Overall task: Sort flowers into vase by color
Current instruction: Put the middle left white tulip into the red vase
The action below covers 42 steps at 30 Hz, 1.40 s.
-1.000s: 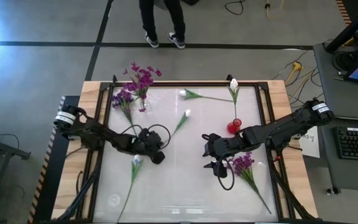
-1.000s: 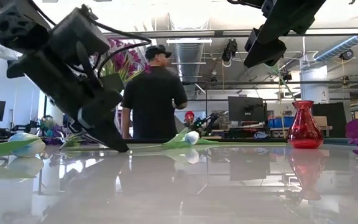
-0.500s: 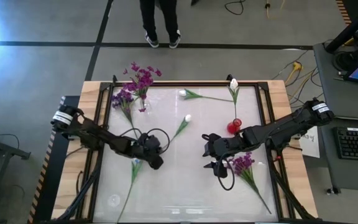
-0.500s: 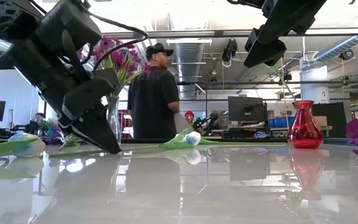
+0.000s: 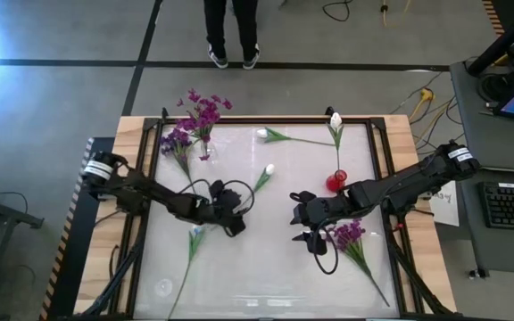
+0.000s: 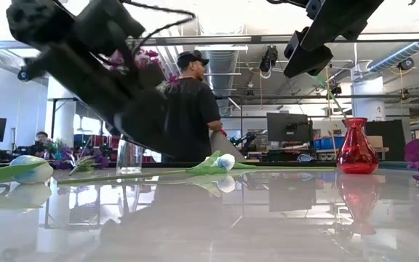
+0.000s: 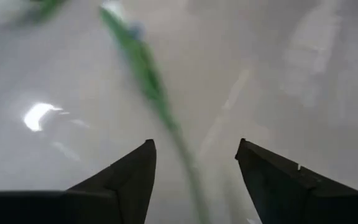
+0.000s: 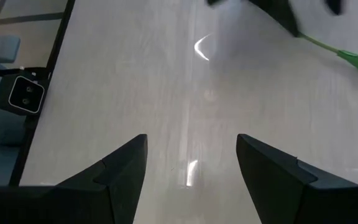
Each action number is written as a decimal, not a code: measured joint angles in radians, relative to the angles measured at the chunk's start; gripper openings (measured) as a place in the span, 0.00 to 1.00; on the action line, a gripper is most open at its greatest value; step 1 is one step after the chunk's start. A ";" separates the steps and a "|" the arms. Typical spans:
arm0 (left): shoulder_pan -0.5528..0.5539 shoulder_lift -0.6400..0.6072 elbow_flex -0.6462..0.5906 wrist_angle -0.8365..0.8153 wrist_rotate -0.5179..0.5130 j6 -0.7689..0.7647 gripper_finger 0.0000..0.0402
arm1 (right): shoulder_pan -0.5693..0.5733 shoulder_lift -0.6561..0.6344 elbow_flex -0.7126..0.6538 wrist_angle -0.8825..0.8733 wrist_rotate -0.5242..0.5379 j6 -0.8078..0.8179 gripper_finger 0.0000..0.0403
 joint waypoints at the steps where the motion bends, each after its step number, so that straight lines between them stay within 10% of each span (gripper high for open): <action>1: 0.014 0.017 0.006 0.000 -0.029 0.006 0.55 | 0.000 0.000 0.000 0.000 0.000 0.000 0.59; 17: 0.075 0.188 0.048 0.166 0.083 0.087 0.45 | 0.000 0.000 0.000 0.007 0.001 0.005 0.59; 26: 0.080 0.227 0.040 0.170 0.026 -0.026 0.04 | 0.000 0.000 0.000 0.014 0.001 0.006 0.59; 42: -0.016 -0.032 -0.005 0.209 -0.121 0.007 0.00 | 0.069 0.000 0.000 0.020 0.001 0.064 0.59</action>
